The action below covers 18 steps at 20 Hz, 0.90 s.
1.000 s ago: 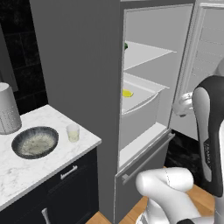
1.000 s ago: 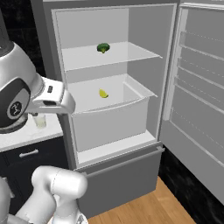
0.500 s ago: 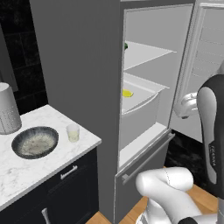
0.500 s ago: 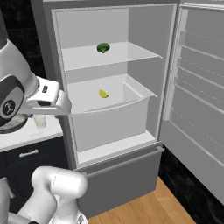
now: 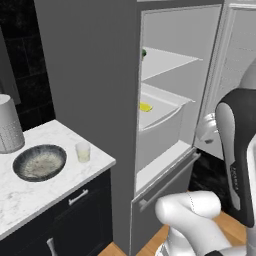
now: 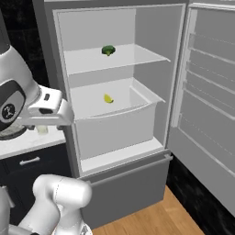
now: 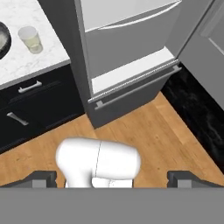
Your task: Grab a lemon wedge from the fridge and one ice cube from the ice bowl, and put them in the glass of lemonade.
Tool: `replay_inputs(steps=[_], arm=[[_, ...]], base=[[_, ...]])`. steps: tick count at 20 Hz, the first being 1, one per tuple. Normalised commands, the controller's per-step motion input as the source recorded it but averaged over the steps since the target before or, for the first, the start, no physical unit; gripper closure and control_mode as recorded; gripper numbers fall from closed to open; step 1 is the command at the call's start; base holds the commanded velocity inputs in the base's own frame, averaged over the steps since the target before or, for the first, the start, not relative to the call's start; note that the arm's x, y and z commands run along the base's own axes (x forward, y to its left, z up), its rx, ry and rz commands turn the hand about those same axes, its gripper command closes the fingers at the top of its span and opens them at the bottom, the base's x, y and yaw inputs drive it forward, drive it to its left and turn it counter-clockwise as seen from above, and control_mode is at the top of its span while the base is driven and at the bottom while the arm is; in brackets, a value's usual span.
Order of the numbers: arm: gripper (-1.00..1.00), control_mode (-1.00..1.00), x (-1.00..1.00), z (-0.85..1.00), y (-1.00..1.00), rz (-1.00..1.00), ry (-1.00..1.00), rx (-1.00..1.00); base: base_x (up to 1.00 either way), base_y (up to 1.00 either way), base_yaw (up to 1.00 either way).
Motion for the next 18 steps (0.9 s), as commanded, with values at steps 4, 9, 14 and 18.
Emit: replay_inputs(steps=[4,9,14,18], arm=[[-1.00,1.00,0.00,0.00,0.00,0.00,0.00,0.00],[-1.00,1.00,0.00,0.00,0.00,0.00,0.00,0.00],[-1.00,1.00,0.00,0.00,0.00,0.00,0.00,0.00],[-1.00,1.00,0.00,0.00,0.00,0.00,0.00,0.00]], base=[[0.25,-0.58,0.34],[0.16,-0.68,0.38],[0.05,-0.62,0.43],[0.31,-0.44,0.51]])
